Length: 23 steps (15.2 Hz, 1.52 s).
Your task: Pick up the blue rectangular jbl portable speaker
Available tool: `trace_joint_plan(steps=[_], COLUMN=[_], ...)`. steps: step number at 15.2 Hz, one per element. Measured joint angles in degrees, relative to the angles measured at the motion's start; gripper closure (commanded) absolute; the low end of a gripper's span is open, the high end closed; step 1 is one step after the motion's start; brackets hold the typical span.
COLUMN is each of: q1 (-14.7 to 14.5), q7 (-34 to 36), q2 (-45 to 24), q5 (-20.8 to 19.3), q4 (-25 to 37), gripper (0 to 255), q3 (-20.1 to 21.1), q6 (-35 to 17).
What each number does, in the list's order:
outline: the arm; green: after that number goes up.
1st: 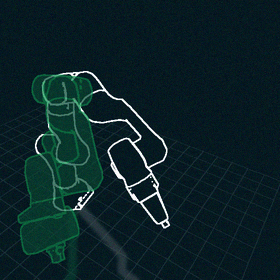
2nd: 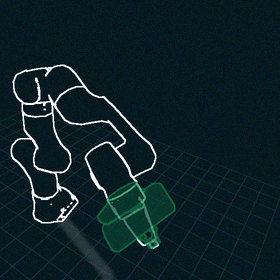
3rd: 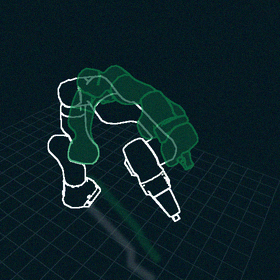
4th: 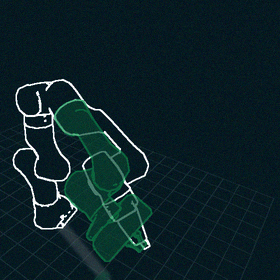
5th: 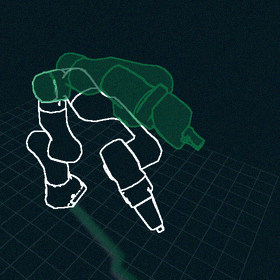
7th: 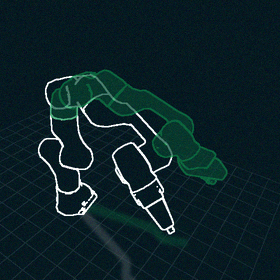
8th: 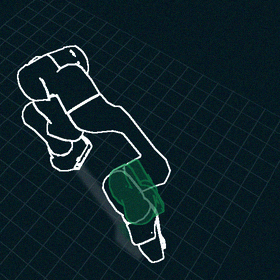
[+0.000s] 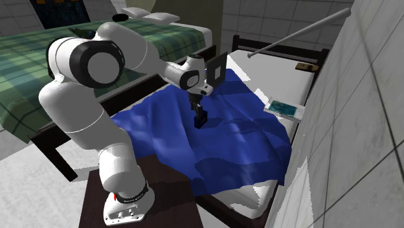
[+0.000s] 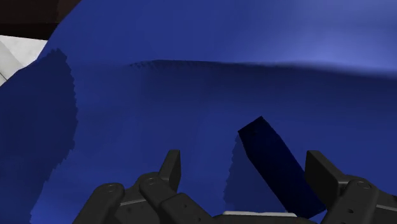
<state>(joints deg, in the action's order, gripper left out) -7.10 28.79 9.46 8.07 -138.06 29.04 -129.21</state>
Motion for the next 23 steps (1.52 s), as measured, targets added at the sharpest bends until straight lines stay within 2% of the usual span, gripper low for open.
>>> trace_joint_plan(steps=[4,12,13,23], q1=[-0.39,-0.74,-0.77,-0.79], q7=[6.04,9.37,9.5,9.64], q2=[-9.01,-14.77,-14.93,-15.09], q5=[-6.35,-11.04,-11.19,-11.39], q4=[3.37,2.53,2.46,2.44], gripper=[0,0,255,255], q3=[2.64,2.4,2.39,2.34], q6=[-5.36,-11.2,-11.43,-11.69])
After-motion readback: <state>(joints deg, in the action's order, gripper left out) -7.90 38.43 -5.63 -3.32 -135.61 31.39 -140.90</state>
